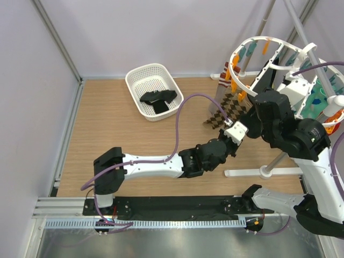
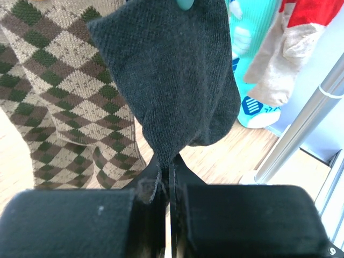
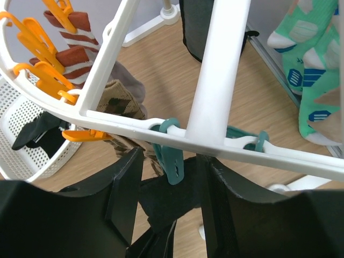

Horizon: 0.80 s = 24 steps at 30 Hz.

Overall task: Remove the socks clipped to the hanger
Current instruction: Remove the sock from the hanger.

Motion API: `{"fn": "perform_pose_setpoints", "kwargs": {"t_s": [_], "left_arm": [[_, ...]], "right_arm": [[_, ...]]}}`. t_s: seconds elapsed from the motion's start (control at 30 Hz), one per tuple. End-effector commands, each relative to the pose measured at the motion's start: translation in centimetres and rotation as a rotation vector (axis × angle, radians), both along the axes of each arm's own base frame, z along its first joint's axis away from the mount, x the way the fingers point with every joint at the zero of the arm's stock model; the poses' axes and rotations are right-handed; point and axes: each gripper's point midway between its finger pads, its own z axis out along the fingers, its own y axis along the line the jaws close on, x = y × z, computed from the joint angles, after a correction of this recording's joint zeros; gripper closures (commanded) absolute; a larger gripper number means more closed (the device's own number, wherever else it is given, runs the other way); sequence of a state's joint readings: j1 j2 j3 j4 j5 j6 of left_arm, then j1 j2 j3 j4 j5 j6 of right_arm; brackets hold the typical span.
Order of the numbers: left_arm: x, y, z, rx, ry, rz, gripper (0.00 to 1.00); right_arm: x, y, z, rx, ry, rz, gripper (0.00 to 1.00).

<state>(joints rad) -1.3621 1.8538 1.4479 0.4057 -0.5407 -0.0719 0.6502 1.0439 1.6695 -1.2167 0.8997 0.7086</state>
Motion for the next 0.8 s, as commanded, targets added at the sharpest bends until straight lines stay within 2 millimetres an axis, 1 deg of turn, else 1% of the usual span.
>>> {"fn": "perform_pose_setpoints", "kwargs": {"t_s": [0.0, 0.03, 0.07, 0.13, 0.23, 0.33, 0.4, 0.43, 0.47, 0.5, 0.63, 0.67, 0.73, 0.77], "left_arm": [[0.3, 0.2, 2.8, -0.078, -0.016, 0.033, 1.00], [0.4, 0.2, 3.1, -0.077, -0.023, 0.039, 1.00], [0.5, 0.2, 3.1, -0.074, -0.026, 0.046, 1.00], [0.8, 0.3, 3.1, -0.064, -0.038, 0.065, 1.00], [1.1, 0.4, 2.8, -0.054, -0.048, 0.085, 1.00], [1.4, 0.5, 2.6, -0.047, -0.060, 0.114, 1.00], [1.3, 0.7, 3.0, -0.017, -0.103, 0.146, 1.00], [1.6, 1.1, 3.3, -0.011, -0.113, 0.187, 1.00], [1.4, 0.9, 3.1, -0.003, -0.126, 0.197, 1.00], [1.5, 1.1, 3.5, 0.013, -0.150, 0.212, 1.00], [1.6, 2.0, 4.3, 0.031, -0.195, 0.267, 1.00], [1.4, 2.1, 4.4, 0.040, -0.205, 0.277, 1.00], [1.6, 2.4, 4.9, 0.060, -0.243, 0.303, 1.00], [1.4, 2.5, 4.9, 0.072, -0.252, 0.318, 1.00]], "right_arm": [[-1.0, -1.3, 2.6, 0.038, -0.025, -0.064, 0.49], [-1.2, -1.5, 1.7, -0.027, 0.055, -0.073, 0.50], [-1.7, -2.0, 3.1, -0.009, 0.037, -0.081, 0.50], [-2.3, -2.5, 3.3, -0.048, 0.081, -0.089, 0.50], [-2.6, -2.7, 3.6, -0.022, 0.063, -0.088, 0.51], [-2.0, -1.9, 2.8, -0.024, 0.096, -0.077, 0.50], [-2.0, -1.9, 2.5, -0.015, 0.095, -0.092, 0.50], [-1.7, -1.8, 2.6, 0.000, 0.078, -0.092, 0.49], [-1.7, -1.6, 2.3, -0.002, 0.081, -0.085, 0.49], [-1.9, -1.7, 2.9, 0.033, 0.041, -0.075, 0.49], [-1.9, -1.1, 2.8, 0.046, 0.038, -0.032, 0.50], [-1.8, -0.6, 2.5, 0.046, 0.053, -0.004, 0.49], [-1.5, -0.1, 1.7, 0.038, 0.074, 0.012, 0.50], [-1.4, 0.1, 1.4, 0.034, 0.081, 0.018, 0.50]]}}
